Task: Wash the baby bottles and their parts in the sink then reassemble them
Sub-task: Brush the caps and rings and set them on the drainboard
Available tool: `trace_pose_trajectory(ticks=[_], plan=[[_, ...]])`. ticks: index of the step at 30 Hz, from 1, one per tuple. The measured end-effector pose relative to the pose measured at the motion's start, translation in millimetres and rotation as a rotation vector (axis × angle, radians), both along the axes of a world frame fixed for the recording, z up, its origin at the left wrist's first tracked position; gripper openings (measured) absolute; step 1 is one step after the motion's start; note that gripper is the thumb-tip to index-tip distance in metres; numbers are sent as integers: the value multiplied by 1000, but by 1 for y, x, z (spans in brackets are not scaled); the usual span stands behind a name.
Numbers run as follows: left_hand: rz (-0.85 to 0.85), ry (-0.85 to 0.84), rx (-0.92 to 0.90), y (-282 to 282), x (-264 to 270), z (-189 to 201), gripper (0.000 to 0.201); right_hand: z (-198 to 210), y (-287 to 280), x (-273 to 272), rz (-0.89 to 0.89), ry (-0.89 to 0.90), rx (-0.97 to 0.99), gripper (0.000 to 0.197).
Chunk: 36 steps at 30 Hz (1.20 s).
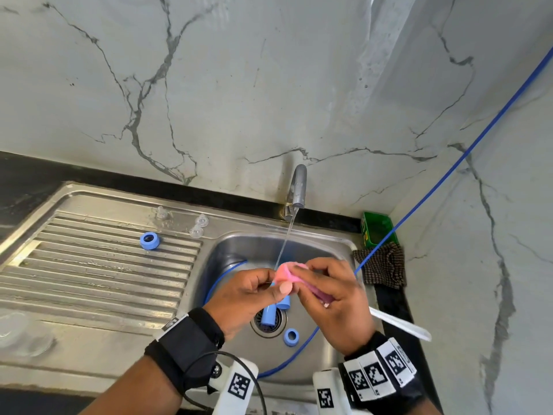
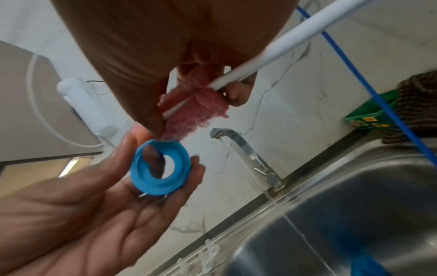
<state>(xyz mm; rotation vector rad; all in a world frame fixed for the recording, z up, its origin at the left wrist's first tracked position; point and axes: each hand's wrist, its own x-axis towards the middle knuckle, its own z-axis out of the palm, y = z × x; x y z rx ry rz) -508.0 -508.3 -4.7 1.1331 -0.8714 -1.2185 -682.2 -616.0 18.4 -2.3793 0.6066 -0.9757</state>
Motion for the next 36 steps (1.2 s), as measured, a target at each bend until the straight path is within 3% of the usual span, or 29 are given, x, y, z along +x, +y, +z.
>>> trace_pose_trajectory(ticks=[4,9,15,20,23,25,30,33,36], plan=[[33,-63,-9,1,2,-3,33,-3,-5,0,-115,-1,-25,33],[-31,-90,20,0,7,-1,24,1,-1,-3,-80,-21,-225,26],[-85,-82,7,-6,1,5,26,0,-1,-6,-101,-28,-261,25],[-26,-73,3,-13,-2,5,37,-2,-7,-11,-163,-66,-193,26],[-63,-175,32,-11,-1,1,34,2,-6,-14,-130,-70,-239,27],[-86,-138,52,-9,-1,3,23,3,-7,-14,-122,-49,-239,26],[-76,-28,79,-8,-5,13,34,3,-2,-11,-77,-26,-297,25],[-84,-73,62,-7,-4,13,35,3,-6,-9,-131,-20,-280,23],[-84,-122,46,-7,-1,7,27,5,-1,-11,-67,-16,-348,18]])
